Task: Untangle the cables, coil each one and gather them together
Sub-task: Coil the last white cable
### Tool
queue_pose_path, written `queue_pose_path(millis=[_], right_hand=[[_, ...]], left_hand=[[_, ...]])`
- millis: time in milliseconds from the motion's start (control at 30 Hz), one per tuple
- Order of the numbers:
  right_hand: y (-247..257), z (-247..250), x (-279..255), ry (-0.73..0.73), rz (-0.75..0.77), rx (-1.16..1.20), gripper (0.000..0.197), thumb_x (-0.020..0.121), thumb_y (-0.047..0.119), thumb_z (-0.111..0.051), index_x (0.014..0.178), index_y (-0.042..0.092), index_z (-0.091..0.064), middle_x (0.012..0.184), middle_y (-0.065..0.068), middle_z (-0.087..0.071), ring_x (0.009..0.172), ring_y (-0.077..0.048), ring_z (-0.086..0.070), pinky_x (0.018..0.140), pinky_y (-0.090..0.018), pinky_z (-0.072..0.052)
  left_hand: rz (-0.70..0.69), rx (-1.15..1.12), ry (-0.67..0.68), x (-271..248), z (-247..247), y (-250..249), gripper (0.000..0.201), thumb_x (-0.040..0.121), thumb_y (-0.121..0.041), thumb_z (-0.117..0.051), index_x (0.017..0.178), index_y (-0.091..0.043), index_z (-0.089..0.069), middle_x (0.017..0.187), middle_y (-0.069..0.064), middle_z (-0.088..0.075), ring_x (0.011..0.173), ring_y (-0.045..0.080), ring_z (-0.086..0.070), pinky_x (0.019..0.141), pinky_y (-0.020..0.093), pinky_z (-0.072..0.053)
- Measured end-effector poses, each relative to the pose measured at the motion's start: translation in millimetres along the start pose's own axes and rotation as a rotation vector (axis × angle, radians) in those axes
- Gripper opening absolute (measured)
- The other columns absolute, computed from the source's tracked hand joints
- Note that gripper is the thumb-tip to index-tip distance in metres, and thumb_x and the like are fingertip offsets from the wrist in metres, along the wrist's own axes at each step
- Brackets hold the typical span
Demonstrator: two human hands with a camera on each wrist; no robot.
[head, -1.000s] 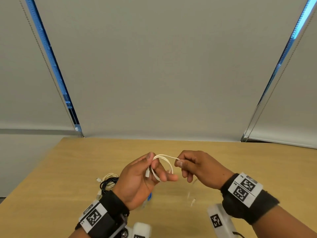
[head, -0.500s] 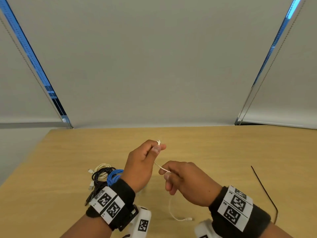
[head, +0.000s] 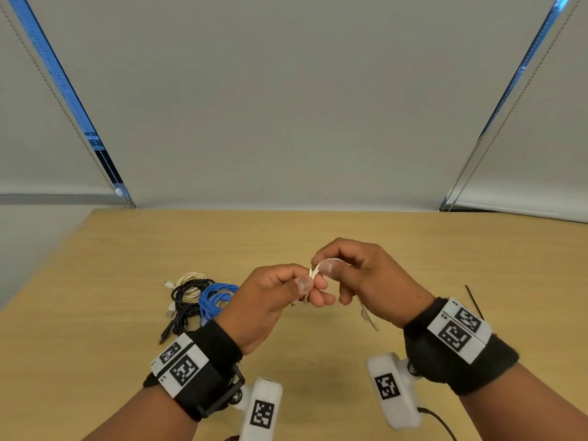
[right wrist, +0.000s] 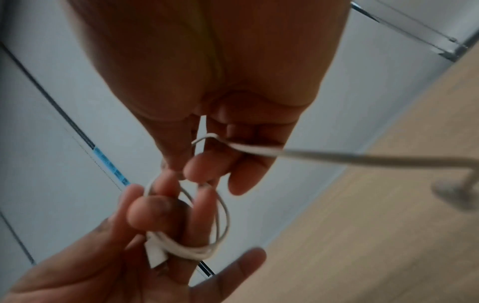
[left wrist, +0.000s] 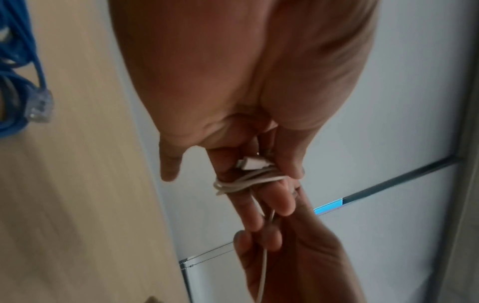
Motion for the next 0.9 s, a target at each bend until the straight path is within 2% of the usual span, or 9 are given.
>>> queue_pose_path(millis=[133,200,300,367,533,600,667,767,900], right_hand=[[-1,-11,-1,0.046,0.007,0.04,0.015,0.103,0.017,-0.053,0.095,0.018,-0.066,0.072,0.003,-0.062,0.053,-0.018,-0.047,0.049,-0.036,-0.042],[0,-14,1,0.025,0.021,0.02,0.015,0.104,0.018,-0.052,0.096,0.017,-0.064,0.072,0.004,-0.06,0.052,-0.012,-0.046,0.05,-0.032,-0.04],[0,-17,2,-0.034,0.042,0.004,0.013,0.103,0.019,-0.054,0.096,0.018,-0.065,0.08,-0.002,-0.065,0.052,-0.007,-0.049,0.052,-0.028,-0.043],[-2,-19,3,-0.044,0.028,0.036,0.014,0.104,0.021,-0.052,0.098,0.02,-0.065,0.081,0.006,-0.066,0.052,-0.013,-0.05,0.049,-0.033,-0.045],[-2,-22,8,-0.057,0.045,0.039,0.017,0.104,0.02,-0.049,0.094,0.02,-0.063,0.077,0.008,-0.065,0.053,-0.003,-0.05,0.05,-0.02,-0.042],[-5,-23,10,-0.054,0.018,0.094,0.017,0.103,0.022,-0.051,0.093,0.019,-0.064,0.072,0.006,-0.063,0.049,-0.009,-0.046,0.046,-0.024,-0.039],[-16,-24,8,-0.052,-0.054,0.154,0.018,0.104,0.023,-0.051,0.094,0.018,-0.066,0.069,0.004,-0.063,0.046,-0.016,-0.042,0.044,-0.027,-0.036],[-36,-32,-2,-0.001,-0.147,0.072,0.022,0.105,0.025,-0.049,0.1,0.025,-0.07,0.071,0.003,-0.063,0.048,-0.019,-0.043,0.047,-0.029,-0.039],[-45,-58,-15,0.136,-0.176,-0.115,0.023,0.106,0.033,-0.044,0.117,0.034,-0.064,0.069,0.004,-0.066,0.05,-0.011,-0.056,0.053,-0.023,-0.048]], left_hand=[[-0.027,-0.003,-0.057,-2,9,2,0.026,0.091,-0.03,-0.064,0.094,-0.006,-0.075,0.084,0.014,-0.073,0.087,0.03,-0.07,0.093,0.049,-0.051],[0.002,-0.064,-0.073,-2,11,6,0.022,0.092,-0.026,-0.061,0.092,-0.008,-0.073,0.076,0.008,-0.067,0.083,0.03,-0.069,0.093,0.05,-0.05],[0.083,-0.24,-0.072,-1,9,14,0.02,0.096,-0.02,-0.054,0.088,-0.006,-0.066,0.068,0.008,-0.052,0.074,0.028,-0.064,0.105,0.063,-0.042],[0.104,-0.302,-0.067,0,9,15,0.021,0.097,-0.021,-0.052,0.087,-0.006,-0.063,0.068,0.008,-0.049,0.074,0.03,-0.064,0.109,0.064,-0.038],[0.107,-0.37,-0.045,1,8,13,0.024,0.096,-0.028,-0.056,0.083,-0.009,-0.065,0.068,0.007,-0.05,0.071,0.03,-0.065,0.08,0.04,-0.054],[0.095,-0.41,-0.069,2,11,13,0.023,0.095,-0.03,-0.058,0.083,-0.011,-0.065,0.065,0.005,-0.051,0.068,0.027,-0.065,0.074,0.035,-0.054],[0.056,-0.488,-0.116,3,18,10,0.024,0.099,-0.027,-0.055,0.086,-0.01,-0.064,0.066,0.005,-0.054,0.073,0.028,-0.069,0.081,0.039,-0.056],[-0.008,-0.578,-0.2,6,36,6,0.025,0.103,-0.024,-0.046,0.09,-0.01,-0.062,0.073,0.008,-0.064,0.1,0.036,-0.073,0.1,0.049,-0.053],[-0.052,-0.542,-0.261,8,40,7,0.019,0.1,-0.025,-0.05,0.096,-0.009,-0.059,0.101,0.019,-0.075,0.122,0.037,-0.065,0.105,0.045,-0.045]])
Point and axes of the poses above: each hand's wrist, its own x-axis towards the middle knuckle, its own z-axis out of the back of the hand, y = z × x, the point moved 8 cm from there along x, towards the middle knuckle
